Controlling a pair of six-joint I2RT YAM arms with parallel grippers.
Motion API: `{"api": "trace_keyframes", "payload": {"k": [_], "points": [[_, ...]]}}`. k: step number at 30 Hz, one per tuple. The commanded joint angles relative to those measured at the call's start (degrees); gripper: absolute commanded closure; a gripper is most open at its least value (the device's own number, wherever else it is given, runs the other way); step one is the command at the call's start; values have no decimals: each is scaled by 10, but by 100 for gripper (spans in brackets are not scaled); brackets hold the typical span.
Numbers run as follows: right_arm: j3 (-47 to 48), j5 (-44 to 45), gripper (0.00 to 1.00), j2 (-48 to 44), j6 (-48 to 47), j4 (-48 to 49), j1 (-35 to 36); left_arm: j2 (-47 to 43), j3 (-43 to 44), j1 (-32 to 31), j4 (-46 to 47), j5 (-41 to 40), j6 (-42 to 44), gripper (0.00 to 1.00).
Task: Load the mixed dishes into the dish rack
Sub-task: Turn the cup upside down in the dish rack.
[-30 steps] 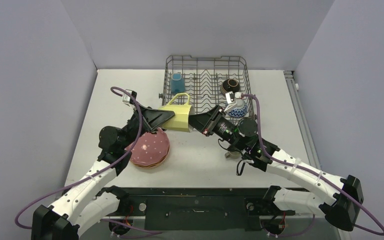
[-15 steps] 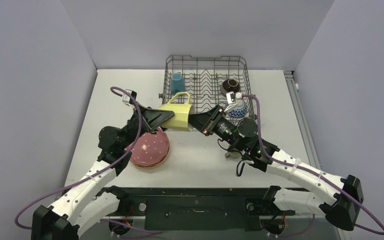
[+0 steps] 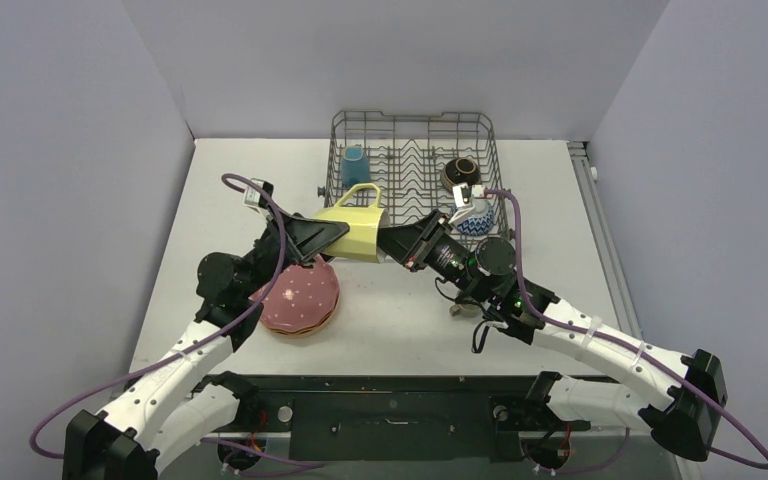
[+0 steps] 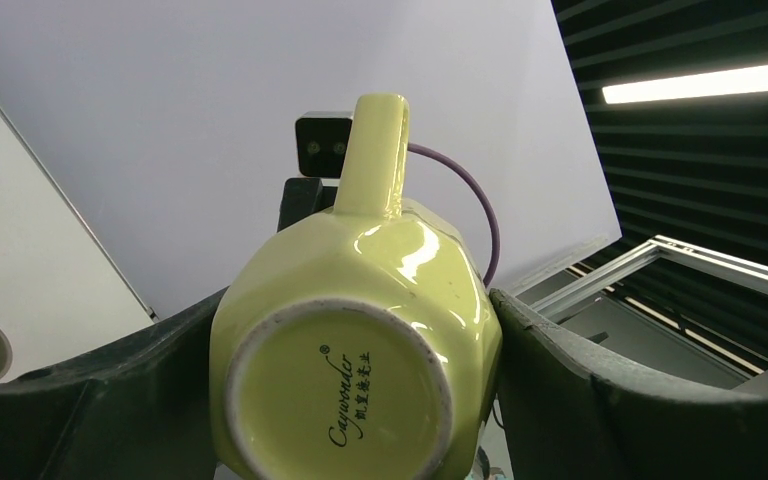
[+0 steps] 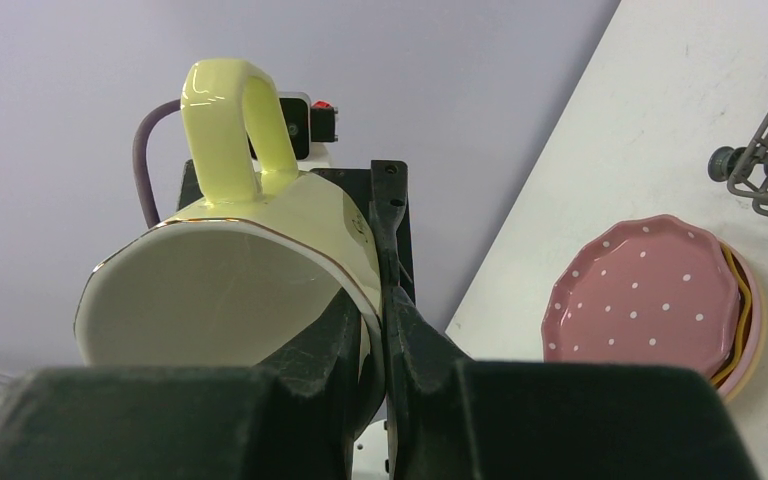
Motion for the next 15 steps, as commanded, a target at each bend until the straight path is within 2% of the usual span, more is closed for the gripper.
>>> {"api": "trace_keyframes", "payload": {"k": [1,2,3,4,6,10,15], "points": [[26,23,100,-27,-4,76,1,1,8,2,51,20,3,55],[25,25,100,-29,-4,75,2,2,8,2,54,21,3,65],[23,26,100,-32,-4,73,2,3,8,2,55,21,4,70],[22,28,100,-33,-4,71,2,3,7,2,55,21,5,84],[19,30,98,-40,-5,67,0,3,4,2,51,18,6,99],[18,34,90,-51,-8,52,0,3,3,2,50,15,8,100],[13,39,74,-70,-12,28,-6,3,9,3,45,14,13,100]]}}
